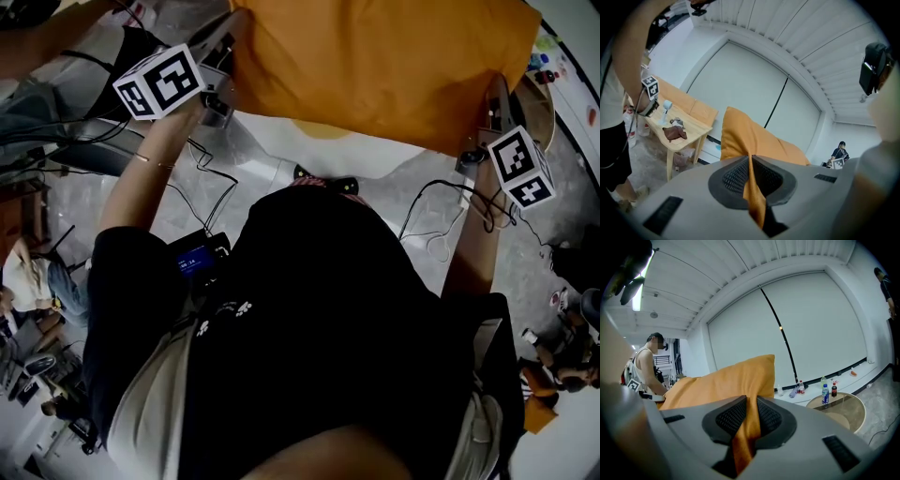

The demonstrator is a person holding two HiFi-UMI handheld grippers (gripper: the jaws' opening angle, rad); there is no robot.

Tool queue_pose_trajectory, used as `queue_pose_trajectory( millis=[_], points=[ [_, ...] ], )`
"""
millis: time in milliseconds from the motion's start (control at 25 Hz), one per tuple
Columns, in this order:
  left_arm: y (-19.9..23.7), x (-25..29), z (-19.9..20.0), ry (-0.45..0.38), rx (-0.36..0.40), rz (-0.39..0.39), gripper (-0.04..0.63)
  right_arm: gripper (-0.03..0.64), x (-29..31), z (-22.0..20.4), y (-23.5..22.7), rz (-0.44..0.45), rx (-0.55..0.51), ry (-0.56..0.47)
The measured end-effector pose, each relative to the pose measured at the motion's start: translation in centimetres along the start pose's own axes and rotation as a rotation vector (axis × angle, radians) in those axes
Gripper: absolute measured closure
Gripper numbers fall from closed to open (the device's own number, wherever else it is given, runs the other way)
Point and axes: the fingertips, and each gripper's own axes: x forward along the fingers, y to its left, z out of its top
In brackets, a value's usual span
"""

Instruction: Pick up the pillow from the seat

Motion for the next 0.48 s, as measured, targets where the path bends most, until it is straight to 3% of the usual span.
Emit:
queue_pose_trajectory(
  millis=[480],
  points=[
    [-0.5, -0.4, -0.1, -0.019, 0.000, -0.015, 0.572, 0.543, -1.2, 0.6, 0.0, -0.006, -0.012, -0.019]
  ],
)
